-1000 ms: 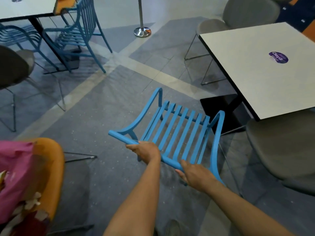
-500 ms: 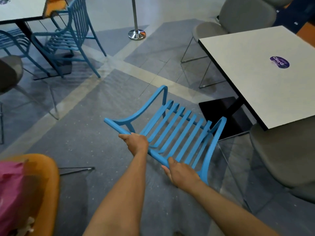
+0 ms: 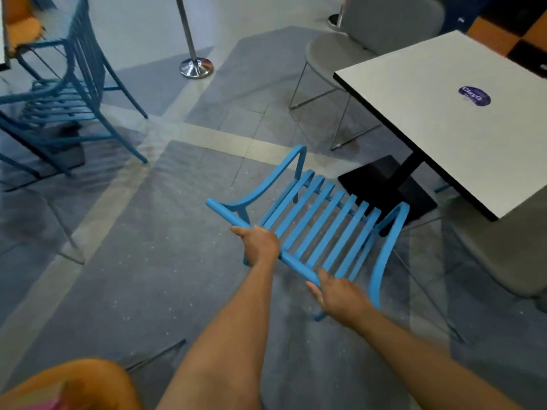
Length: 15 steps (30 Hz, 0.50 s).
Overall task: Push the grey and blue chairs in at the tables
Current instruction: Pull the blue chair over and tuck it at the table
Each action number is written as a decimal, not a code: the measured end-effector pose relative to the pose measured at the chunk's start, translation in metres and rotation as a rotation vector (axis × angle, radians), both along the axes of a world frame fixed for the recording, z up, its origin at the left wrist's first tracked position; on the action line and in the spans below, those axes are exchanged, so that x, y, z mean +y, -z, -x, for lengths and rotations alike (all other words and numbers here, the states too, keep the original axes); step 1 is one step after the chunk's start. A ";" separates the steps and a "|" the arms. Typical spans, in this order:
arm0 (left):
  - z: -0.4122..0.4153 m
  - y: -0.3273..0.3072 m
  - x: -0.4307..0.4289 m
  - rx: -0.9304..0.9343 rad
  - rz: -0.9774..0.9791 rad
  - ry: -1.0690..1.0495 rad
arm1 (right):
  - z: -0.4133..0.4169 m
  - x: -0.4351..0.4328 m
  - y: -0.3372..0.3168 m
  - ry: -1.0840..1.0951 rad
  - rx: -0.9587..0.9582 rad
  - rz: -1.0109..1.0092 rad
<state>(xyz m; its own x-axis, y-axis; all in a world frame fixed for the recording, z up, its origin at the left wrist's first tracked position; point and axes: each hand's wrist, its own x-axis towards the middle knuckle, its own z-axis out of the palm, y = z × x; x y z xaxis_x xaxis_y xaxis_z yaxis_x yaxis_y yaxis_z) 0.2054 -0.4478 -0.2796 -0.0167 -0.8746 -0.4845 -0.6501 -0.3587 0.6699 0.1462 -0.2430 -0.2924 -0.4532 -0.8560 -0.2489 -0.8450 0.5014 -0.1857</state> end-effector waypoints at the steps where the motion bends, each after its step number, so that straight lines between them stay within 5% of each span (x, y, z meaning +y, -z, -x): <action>1: 0.001 0.001 -0.009 -0.011 -0.005 0.021 | -0.001 -0.008 0.001 0.014 0.013 0.011; 15: 0.039 0.007 -0.119 -0.046 0.008 0.208 | 0.003 -0.115 0.017 0.209 -0.020 0.028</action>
